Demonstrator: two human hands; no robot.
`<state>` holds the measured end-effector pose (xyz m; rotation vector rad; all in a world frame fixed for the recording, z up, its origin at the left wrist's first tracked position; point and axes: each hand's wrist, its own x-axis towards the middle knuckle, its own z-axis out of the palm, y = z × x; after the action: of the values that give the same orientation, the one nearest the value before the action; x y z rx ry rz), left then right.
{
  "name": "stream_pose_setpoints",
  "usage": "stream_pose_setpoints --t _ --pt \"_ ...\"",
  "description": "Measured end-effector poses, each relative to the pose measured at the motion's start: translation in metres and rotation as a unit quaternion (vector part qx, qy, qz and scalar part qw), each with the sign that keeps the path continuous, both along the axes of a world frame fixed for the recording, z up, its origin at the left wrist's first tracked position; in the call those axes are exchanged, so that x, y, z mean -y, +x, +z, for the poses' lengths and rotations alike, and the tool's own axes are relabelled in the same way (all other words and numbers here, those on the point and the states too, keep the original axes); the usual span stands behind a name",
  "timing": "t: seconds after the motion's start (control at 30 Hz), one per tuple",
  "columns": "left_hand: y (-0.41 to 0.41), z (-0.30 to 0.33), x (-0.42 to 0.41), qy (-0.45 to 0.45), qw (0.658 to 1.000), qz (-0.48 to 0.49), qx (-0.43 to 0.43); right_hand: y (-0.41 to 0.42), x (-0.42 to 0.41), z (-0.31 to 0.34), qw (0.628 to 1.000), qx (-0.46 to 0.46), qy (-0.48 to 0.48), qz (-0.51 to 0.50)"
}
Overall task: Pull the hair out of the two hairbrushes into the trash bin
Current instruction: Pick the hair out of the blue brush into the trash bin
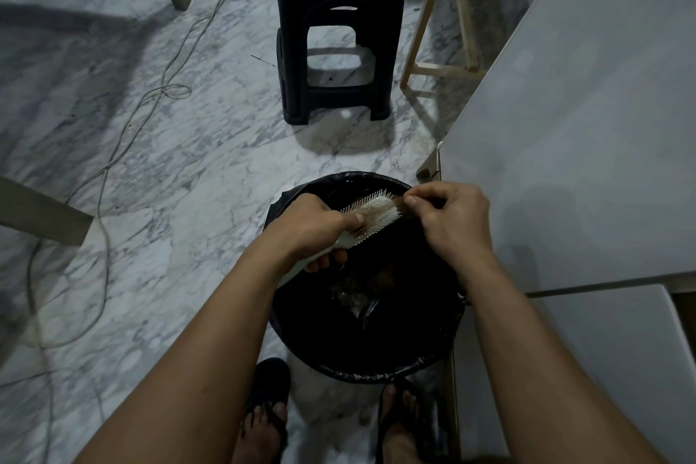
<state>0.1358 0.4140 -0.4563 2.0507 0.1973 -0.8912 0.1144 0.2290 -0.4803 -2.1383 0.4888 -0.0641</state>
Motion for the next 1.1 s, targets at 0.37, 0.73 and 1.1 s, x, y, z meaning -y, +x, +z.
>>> stream_pose_setpoints --t 0.37,0.73,1.1 --pt "-0.002 -0.004 -0.004 0.038 0.999 0.003 0.029 -0.003 -0.008 -0.003 0.989 0.009 0.011 0.150" --pt "0.005 -0.013 -0.014 0.086 0.993 0.042 0.066 -0.003 -0.003 0.001 0.994 0.022 -0.105 0.028" --pt "0.002 -0.012 -0.011 0.164 0.966 0.054 0.194 -0.003 0.007 -0.003 0.985 -0.133 -0.073 0.076"
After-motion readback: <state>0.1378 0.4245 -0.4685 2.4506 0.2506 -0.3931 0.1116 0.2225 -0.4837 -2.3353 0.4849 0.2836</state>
